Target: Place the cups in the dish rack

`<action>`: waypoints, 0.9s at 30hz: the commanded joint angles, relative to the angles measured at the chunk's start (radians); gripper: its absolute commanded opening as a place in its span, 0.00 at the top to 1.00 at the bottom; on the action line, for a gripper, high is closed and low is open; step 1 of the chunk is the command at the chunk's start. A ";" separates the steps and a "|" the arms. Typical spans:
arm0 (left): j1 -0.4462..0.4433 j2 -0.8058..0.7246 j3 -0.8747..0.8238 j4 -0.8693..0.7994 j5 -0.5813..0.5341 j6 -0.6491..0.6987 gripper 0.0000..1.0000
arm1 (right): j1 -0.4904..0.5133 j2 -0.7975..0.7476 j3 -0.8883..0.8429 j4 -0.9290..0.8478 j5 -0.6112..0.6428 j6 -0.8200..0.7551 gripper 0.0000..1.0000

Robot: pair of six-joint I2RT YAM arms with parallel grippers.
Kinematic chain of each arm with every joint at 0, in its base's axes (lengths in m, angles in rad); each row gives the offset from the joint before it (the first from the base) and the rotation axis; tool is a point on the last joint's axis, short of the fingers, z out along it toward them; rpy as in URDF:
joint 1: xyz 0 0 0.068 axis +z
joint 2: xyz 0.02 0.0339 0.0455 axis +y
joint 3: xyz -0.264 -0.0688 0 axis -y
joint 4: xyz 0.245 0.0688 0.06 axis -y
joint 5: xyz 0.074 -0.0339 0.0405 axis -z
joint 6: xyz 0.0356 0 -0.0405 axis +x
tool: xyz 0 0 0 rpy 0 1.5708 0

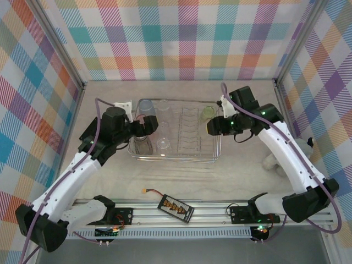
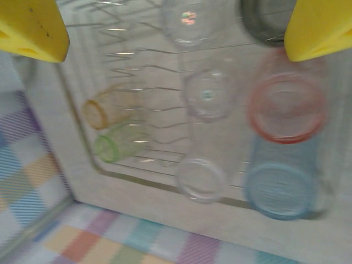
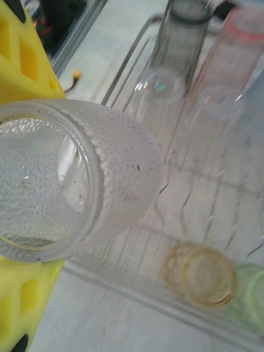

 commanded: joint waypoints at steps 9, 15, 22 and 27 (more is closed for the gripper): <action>0.008 -0.078 -0.048 -0.123 -0.211 0.077 0.00 | 0.062 0.106 -0.079 0.024 0.196 -0.170 0.59; 0.008 -0.075 -0.054 -0.123 -0.219 0.074 0.00 | 0.108 0.161 -0.153 0.156 0.262 -0.234 0.58; 0.008 -0.072 -0.059 -0.145 -0.235 0.086 0.00 | 0.126 0.234 -0.144 0.225 0.329 -0.293 0.57; 0.008 -0.069 -0.067 -0.145 -0.232 0.085 0.00 | 0.129 0.298 -0.139 0.253 0.380 -0.357 0.54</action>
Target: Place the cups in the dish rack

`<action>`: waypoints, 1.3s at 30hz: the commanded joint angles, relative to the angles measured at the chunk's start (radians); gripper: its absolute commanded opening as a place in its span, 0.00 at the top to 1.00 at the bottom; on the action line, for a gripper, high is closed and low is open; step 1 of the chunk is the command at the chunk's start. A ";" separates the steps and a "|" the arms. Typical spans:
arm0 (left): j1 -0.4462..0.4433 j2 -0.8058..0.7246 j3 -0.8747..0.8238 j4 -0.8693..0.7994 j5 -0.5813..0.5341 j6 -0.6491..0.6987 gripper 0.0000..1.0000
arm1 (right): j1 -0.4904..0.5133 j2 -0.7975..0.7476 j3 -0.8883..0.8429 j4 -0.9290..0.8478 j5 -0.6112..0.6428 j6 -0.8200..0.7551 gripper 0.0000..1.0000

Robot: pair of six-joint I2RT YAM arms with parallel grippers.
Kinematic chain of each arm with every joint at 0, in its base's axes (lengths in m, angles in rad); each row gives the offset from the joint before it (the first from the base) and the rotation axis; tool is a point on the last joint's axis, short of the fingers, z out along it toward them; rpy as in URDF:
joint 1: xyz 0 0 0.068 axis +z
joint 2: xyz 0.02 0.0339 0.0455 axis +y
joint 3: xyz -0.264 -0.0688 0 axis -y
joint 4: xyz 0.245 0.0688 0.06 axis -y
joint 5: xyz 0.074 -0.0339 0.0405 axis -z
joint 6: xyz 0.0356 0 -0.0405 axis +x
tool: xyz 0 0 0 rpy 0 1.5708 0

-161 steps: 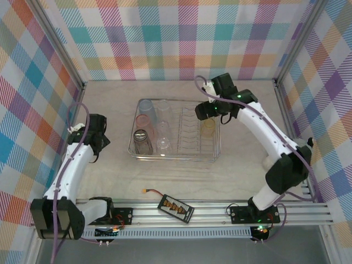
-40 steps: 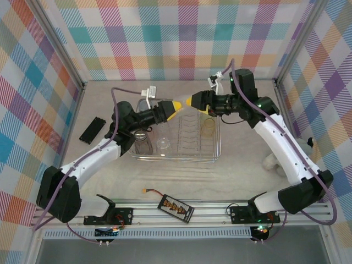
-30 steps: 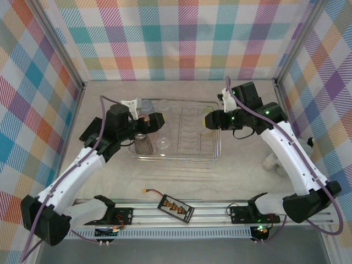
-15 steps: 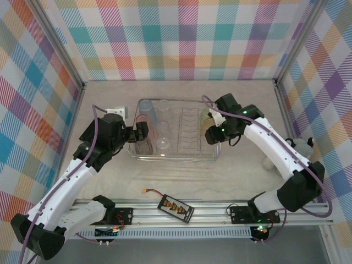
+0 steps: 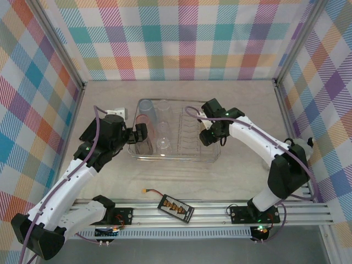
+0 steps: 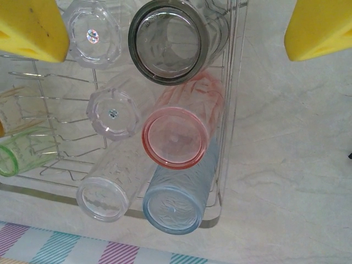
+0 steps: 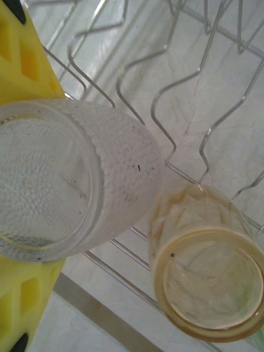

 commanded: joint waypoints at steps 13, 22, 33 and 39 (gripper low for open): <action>0.008 -0.002 -0.029 -0.042 -0.035 0.032 0.00 | 0.011 0.094 -0.011 0.108 0.068 -0.124 0.30; 0.007 -0.001 -0.032 -0.061 -0.056 0.043 0.00 | 0.014 0.087 0.003 0.074 0.069 -0.122 0.22; 0.008 0.007 -0.016 -0.087 -0.109 0.040 0.00 | 0.014 0.032 0.081 -0.004 0.049 -0.052 0.22; 0.010 -0.008 -0.010 -0.103 -0.267 0.028 0.00 | 0.006 -0.055 0.094 -0.021 0.043 0.030 0.22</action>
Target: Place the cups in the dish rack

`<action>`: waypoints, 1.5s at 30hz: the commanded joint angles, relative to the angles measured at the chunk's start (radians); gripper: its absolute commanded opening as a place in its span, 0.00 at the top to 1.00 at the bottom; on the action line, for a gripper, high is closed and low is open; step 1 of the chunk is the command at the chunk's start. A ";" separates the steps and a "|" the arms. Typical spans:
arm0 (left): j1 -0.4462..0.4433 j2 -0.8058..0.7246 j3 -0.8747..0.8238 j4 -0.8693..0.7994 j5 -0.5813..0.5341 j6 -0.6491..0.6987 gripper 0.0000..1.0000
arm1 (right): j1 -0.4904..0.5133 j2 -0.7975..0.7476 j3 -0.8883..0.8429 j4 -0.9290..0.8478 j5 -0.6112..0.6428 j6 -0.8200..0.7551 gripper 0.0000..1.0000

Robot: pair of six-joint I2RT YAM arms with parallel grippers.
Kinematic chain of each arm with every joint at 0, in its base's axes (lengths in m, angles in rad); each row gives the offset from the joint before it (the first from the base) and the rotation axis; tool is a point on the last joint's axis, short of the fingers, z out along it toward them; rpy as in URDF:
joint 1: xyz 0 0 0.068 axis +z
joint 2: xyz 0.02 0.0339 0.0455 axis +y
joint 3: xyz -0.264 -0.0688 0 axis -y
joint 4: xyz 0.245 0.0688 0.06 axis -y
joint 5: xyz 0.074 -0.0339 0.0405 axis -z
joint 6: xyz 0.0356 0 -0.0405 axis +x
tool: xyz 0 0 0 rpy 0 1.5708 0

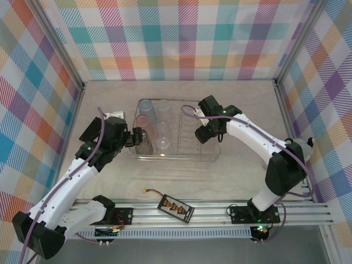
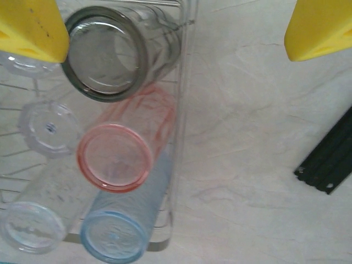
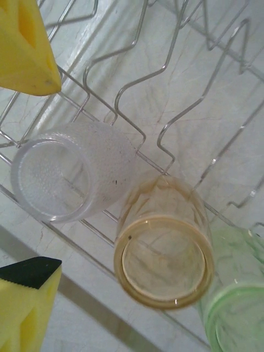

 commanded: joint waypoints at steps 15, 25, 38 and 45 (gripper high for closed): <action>0.217 -0.125 -0.404 0.803 -0.300 0.273 0.00 | -0.489 -0.587 -0.582 0.629 0.017 0.252 0.01; 0.443 0.139 -0.516 1.046 -0.128 0.109 0.00 | -0.603 -0.444 -0.946 1.205 0.036 0.259 0.01; 0.506 0.386 -0.565 1.277 0.050 0.087 0.00 | -0.619 -0.119 -0.768 1.247 -0.169 0.087 0.01; 0.510 0.479 -0.554 1.380 0.164 0.106 0.00 | -0.619 -0.168 -0.870 1.429 -0.325 0.146 0.01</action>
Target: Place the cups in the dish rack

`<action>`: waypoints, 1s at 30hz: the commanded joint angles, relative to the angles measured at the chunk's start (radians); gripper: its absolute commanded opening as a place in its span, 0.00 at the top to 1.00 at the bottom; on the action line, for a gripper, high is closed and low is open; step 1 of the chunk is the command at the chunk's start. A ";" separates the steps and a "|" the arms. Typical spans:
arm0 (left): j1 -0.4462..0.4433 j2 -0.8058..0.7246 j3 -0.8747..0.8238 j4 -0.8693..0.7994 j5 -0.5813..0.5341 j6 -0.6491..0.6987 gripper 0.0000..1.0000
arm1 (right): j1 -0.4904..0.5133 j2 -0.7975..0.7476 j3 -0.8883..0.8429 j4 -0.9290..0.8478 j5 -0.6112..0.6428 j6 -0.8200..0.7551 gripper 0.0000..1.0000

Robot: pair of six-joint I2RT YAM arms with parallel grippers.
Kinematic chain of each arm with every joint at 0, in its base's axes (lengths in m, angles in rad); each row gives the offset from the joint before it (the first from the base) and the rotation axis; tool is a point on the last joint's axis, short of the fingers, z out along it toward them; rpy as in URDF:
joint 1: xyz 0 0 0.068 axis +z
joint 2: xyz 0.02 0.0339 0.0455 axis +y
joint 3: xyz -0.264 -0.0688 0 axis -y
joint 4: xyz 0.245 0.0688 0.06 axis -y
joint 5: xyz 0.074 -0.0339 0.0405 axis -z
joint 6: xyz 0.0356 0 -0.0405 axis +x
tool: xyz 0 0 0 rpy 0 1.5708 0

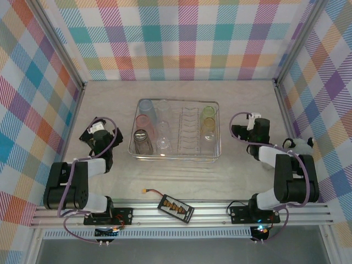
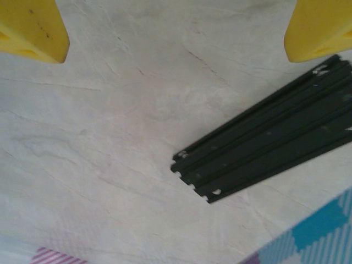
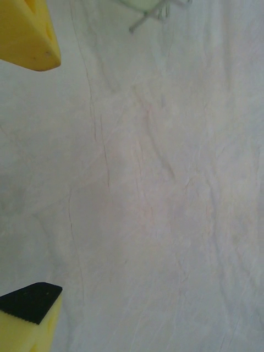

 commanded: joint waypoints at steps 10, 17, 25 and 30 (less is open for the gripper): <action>0.003 0.091 0.004 0.227 0.369 0.141 0.00 | -0.004 0.096 -0.126 0.422 -0.142 0.024 0.01; -0.040 0.151 0.021 0.236 0.318 0.175 0.00 | -0.005 0.094 -0.124 0.411 -0.142 0.022 0.01; -0.082 0.153 0.041 0.200 0.232 0.196 0.00 | -0.003 0.093 -0.122 0.409 -0.142 0.022 0.01; -0.125 0.150 0.031 0.216 0.161 0.224 0.00 | 0.002 0.096 -0.114 0.395 -0.132 0.017 0.01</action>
